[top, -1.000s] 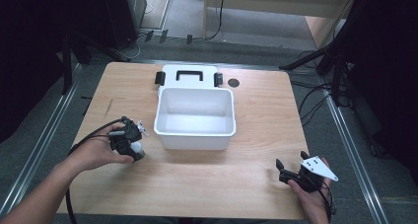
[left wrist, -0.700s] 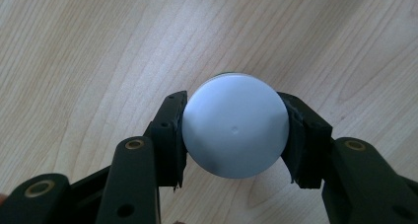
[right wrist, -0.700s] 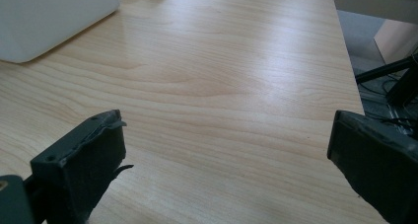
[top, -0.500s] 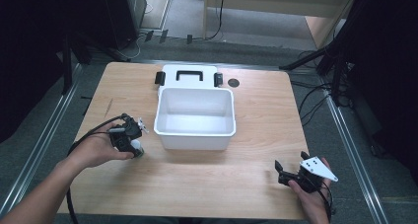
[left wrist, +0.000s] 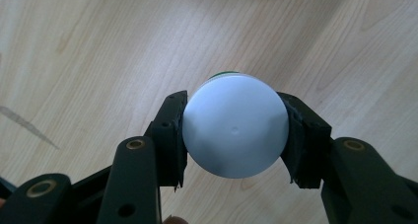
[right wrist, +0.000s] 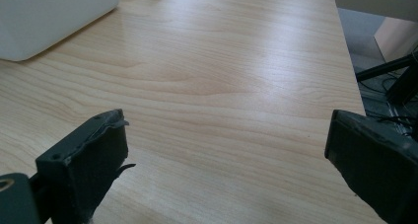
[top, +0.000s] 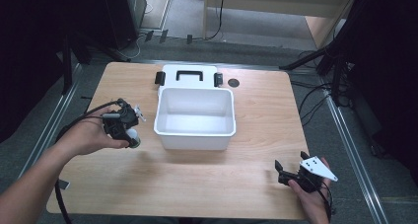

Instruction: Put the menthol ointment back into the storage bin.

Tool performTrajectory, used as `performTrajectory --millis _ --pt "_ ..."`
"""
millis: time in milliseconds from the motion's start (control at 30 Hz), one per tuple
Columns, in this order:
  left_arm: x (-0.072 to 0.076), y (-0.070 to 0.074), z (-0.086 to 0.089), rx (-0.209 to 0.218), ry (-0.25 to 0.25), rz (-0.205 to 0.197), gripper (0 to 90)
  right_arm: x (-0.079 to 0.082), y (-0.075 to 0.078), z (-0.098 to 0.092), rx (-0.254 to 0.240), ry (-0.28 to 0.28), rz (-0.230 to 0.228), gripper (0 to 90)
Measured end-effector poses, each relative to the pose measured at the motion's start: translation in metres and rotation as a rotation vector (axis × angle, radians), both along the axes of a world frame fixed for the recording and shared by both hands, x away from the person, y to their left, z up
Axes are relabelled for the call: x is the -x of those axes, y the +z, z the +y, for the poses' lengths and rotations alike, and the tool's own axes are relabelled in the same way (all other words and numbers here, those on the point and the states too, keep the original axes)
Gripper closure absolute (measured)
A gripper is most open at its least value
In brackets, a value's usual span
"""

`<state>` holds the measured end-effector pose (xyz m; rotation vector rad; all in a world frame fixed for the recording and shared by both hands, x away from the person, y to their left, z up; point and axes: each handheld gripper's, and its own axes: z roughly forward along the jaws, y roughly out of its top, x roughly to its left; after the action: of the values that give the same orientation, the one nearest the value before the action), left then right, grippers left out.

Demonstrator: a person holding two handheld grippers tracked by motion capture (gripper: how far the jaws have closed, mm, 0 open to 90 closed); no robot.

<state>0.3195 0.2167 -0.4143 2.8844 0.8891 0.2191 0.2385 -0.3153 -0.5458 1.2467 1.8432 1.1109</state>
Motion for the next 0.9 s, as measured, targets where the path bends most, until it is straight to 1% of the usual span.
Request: performTrajectory --millis 33,67,100,133,167,200,267,300,333,367,400,433,467,500,533,567,600,633,667,700,733,767,900 --pt "-0.001 0.007 0.000 0.000 -0.005 0.005 51.2 0.000 0.000 0.000 0.003 0.001 0.001 3.1" --pt "-0.001 0.007 0.000 0.000 -0.005 0.005 51.2 0.000 0.000 0.000 0.003 0.001 0.001 3.1" --pt "-0.003 0.013 -0.001 0.007 -0.011 0.010 51.2 0.000 0.000 0.000 0.003 0.001 0.001 3.2" --pt "-0.003 0.013 -0.001 0.007 -0.011 0.010 51.2 0.000 0.000 0.000 0.003 0.001 0.001 3.3" --pt "-0.005 0.018 -0.001 0.001 -0.018 0.016 51.2 0.000 0.000 0.000 0.003 0.000 0.001 3.5" --pt "-0.005 0.018 -0.001 0.001 -0.018 0.016 51.2 0.000 0.000 0.000 0.003 0.000 0.001 3.5" --pt "-0.011 0.024 -0.002 -0.008 -0.020 0.021 51.3 0.000 0.000 0.000 0.004 -0.001 0.001 3.8" --pt "-0.011 0.024 -0.002 -0.008 -0.020 0.021 51.2 0.000 0.000 0.000 0.004 -0.001 0.001 3.8" --pt "-0.013 0.026 -0.001 -0.003 -0.018 0.025 51.2 0.000 0.000 0.000 0.004 -0.001 0.001 3.8" --pt "-0.017 0.032 -0.001 -0.003 -0.019 0.031 51.3 0.000 0.000 0.000 0.003 0.000 0.001 3.8" --pt "-0.017 0.032 -0.001 -0.003 -0.019 0.031 51.3 0.000 0.000 0.000 0.003 0.000 0.001 3.8" --pt "-0.021 0.039 0.000 -0.006 -0.014 0.026 51.3 0.000 0.000 0.000 0.003 0.000 0.001 4.0" --pt "-0.021 0.039 0.000 -0.006 -0.014 0.026 51.3 0.000 0.000 0.000 0.003 0.000 0.002 4.0" --pt "-0.023 0.043 0.001 -0.007 -0.012 0.023 51.3 0.000 0.000 0.000 0.003 0.000 0.002 4.0" --pt "-0.026 0.050 0.002 -0.007 -0.007 0.017 51.3 0.000 0.000 0.000 0.003 -0.001 0.003 4.3" --pt "-0.028 0.054 0.002 -0.006 -0.005 0.012 51.3 0.000 0.000 0.000 0.003 0.000 0.003 4.4" --pt "-0.028 0.054 0.002 -0.006 -0.005 0.012 51.3 0.000 0.000 0.000 0.003 0.000 0.003 4.4" --pt "-0.031 0.060 0.001 -0.009 -0.006 0.005 51.3 0.000 0.000 0.000 0.004 0.002 0.004 4.8" --pt "-0.031 0.060 0.001 -0.009 -0.006 0.005 51.3 0.000 0.000 0.000 0.004 0.002 0.004 4.8" --pt "-0.034 0.065 0.000 -0.007 -0.008 0.000 51.3 0.000 0.000 0.001 0.005 0.003 0.005 4.9" --pt "-0.034 0.065 0.000 -0.007 -0.008 0.000 51.3 0.000 0.000 0.001 0.005 0.003 0.005 4.9" --pt "-0.036 0.069 -0.002 -0.010 -0.009 0.000 51.3 0.000 0.000 0.001 0.005 0.002 0.006 5.0" --pt "-0.040 0.075 -0.004 -0.013 -0.014 0.000 51.3 -0.001 0.000 0.000 0.006 0.003 0.006 5.2"
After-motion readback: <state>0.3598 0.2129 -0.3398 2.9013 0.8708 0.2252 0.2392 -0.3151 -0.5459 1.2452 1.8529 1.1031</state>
